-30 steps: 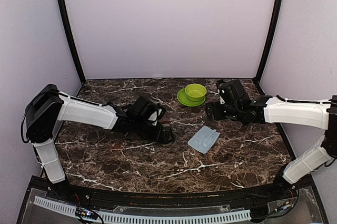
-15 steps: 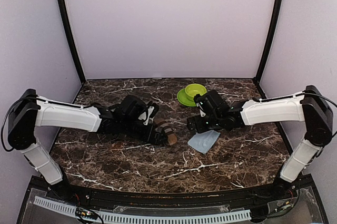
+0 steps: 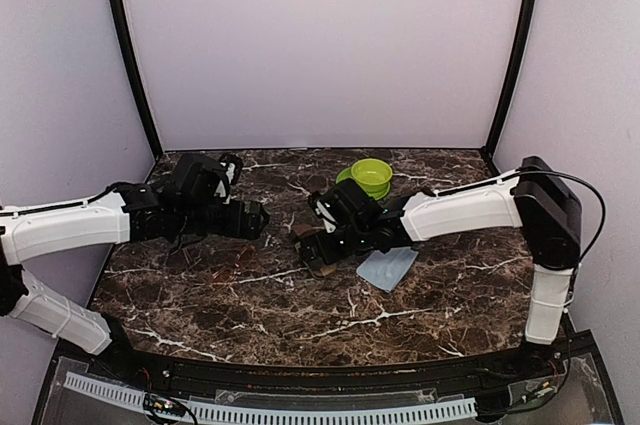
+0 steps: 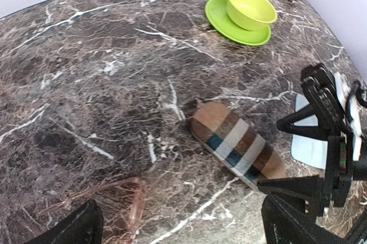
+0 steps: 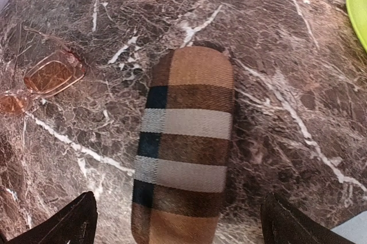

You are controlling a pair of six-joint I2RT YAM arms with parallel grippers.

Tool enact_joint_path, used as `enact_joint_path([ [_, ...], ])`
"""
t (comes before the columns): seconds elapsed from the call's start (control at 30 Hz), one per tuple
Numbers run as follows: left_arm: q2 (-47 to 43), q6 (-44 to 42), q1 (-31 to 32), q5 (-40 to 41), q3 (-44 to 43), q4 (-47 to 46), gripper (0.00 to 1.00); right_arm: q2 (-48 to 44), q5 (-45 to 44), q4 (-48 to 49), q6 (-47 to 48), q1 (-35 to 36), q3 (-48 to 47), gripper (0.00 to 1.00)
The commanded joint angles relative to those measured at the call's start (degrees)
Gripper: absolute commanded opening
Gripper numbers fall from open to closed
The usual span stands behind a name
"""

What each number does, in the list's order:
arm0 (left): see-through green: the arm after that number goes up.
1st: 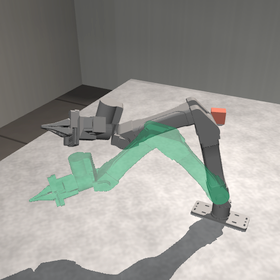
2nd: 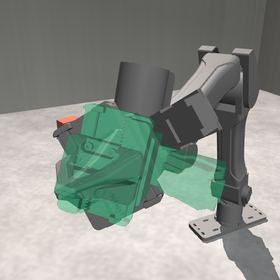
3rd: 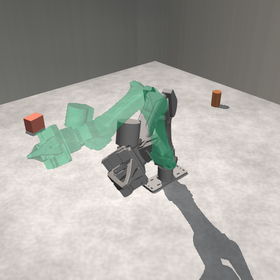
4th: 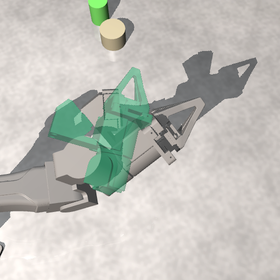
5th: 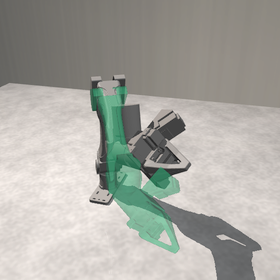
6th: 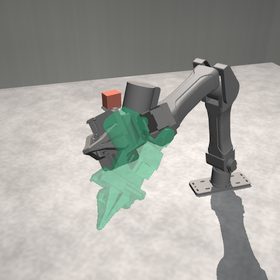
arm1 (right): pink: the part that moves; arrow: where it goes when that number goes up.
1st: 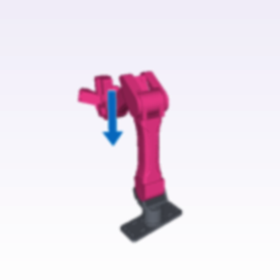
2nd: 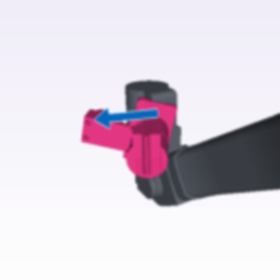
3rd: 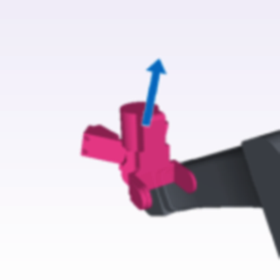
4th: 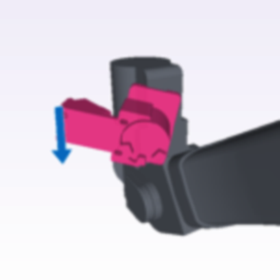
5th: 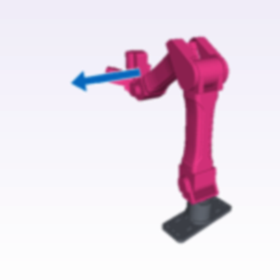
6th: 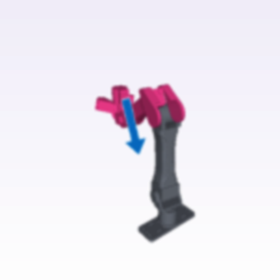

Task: Organize the sunglasses
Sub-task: Pick up the sunglasses case from the center of the board.

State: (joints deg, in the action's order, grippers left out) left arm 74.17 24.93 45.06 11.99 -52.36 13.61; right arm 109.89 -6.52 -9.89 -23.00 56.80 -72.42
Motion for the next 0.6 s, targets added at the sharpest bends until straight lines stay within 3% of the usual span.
enact_joint_path([
  [0.0,-3.8,1.3,-2.2,1.6,2.6,0.9,0.99,3.7,1.0,-1.7,0.2,1.3,-4.5,0.99],
  [0.3,-4.5,-1.4,-2.7,3.2,1.8,1.1,0.99,8.6,-3.0,-5.9,1.1,2.3,-9.6,0.95],
  [0.57,-3.2,-1.5,-2.7,2.3,2.4,-0.2,0.99,11.0,-6.6,-8.3,1.9,2.7,-11.7,0.83],
])
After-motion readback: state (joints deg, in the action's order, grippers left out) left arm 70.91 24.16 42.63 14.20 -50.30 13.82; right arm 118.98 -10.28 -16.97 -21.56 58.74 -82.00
